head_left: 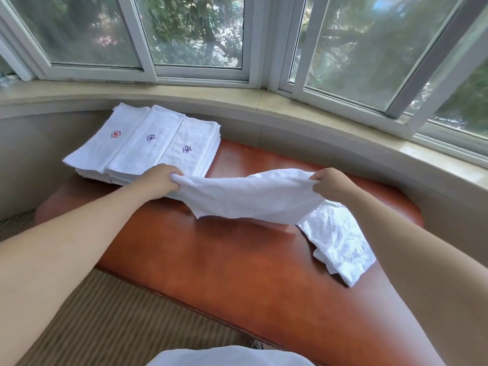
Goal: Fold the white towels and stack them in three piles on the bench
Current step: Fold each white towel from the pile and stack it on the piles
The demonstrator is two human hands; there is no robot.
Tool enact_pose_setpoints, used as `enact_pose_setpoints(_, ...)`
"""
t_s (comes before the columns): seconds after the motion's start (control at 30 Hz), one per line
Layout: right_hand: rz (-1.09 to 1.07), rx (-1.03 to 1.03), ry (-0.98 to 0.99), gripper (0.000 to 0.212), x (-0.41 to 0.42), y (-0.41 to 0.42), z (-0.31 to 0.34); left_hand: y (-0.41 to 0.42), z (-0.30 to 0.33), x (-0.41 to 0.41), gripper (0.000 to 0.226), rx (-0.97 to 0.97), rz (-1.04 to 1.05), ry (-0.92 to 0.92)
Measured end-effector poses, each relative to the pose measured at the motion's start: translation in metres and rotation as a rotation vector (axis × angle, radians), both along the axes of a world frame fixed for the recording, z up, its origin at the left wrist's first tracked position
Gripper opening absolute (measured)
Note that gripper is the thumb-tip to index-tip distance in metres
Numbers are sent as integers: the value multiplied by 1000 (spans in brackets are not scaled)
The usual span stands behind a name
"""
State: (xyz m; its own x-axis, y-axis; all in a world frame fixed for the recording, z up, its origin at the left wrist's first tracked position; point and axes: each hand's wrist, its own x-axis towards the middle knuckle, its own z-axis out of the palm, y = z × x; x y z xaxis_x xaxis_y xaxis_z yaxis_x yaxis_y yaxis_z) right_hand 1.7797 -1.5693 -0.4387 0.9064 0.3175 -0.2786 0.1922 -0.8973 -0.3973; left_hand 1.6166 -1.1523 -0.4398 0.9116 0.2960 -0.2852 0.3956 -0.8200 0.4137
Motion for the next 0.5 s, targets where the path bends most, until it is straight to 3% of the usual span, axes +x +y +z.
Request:
enact_pose_setpoints(0.13, 65, -169, -200, 31, -7, -13, -3, 3, 5, -6, 29, 171, -54, -50)
enact_pose_setpoints(0.23, -15, -250, -165, 26, -18, -20, 3, 5, 7, -14, 30, 178, -62, -45)
enact_pose_setpoints(0.3, -86, -209, 76, 19, -28, -19, 7, 3, 8, -15, 22, 45, 3, 54)
enact_pose_setpoints(0.4, -130, -287, 511, 22, -48, -23, 15, -1, 9, -22, 18, -234, 81, 390)
enact_pose_setpoints(0.5, -194, -410, 786, 23, -67, -29, 22, 1, 12, -32, 17, -253, 22, 643)
